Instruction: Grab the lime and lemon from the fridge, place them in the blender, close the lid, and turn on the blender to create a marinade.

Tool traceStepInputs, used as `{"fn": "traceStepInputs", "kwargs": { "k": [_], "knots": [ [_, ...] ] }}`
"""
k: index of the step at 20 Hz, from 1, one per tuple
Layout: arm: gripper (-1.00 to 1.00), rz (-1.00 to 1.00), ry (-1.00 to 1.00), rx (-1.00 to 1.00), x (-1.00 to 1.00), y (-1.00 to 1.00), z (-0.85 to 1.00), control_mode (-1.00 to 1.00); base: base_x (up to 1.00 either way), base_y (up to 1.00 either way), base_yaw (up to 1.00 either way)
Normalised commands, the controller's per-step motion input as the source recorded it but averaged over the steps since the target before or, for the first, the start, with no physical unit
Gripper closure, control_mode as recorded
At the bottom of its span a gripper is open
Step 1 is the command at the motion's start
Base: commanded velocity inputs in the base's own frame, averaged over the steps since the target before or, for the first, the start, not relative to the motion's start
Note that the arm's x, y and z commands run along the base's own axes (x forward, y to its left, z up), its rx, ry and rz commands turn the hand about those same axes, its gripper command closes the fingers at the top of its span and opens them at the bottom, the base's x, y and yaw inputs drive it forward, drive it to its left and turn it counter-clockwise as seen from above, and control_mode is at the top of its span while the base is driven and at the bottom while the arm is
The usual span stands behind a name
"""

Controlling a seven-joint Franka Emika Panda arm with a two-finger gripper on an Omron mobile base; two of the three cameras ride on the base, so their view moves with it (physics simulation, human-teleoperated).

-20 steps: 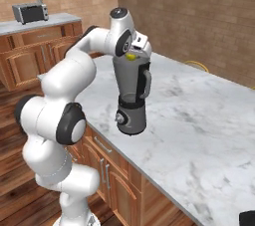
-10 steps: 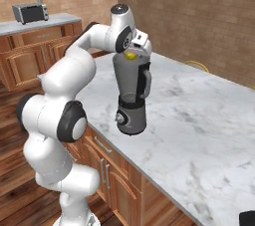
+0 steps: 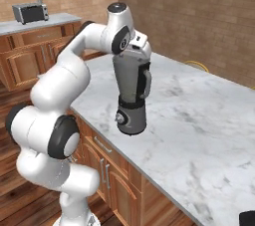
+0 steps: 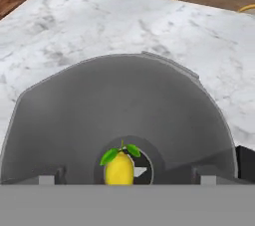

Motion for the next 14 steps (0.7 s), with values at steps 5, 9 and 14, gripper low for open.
{"fn": "traceStepInputs", "kwargs": {
  "k": [5, 9, 14],
  "knots": [
    [-1.00, 0.03, -0.04, 0.00, -0.99, -0.02, 0.06, -1.00, 0.00, 0.00, 0.00],
    [-1.00, 0.07, 0.00, -0.01, -0.97, 0.02, -0.01, -1.00, 0.00, 0.00, 0.00],
    [-1.00, 0.05, 0.00, -0.03, -0.58, 0.19, -0.08, -1.00, 0.00, 0.00, 0.00]
  ]
}}
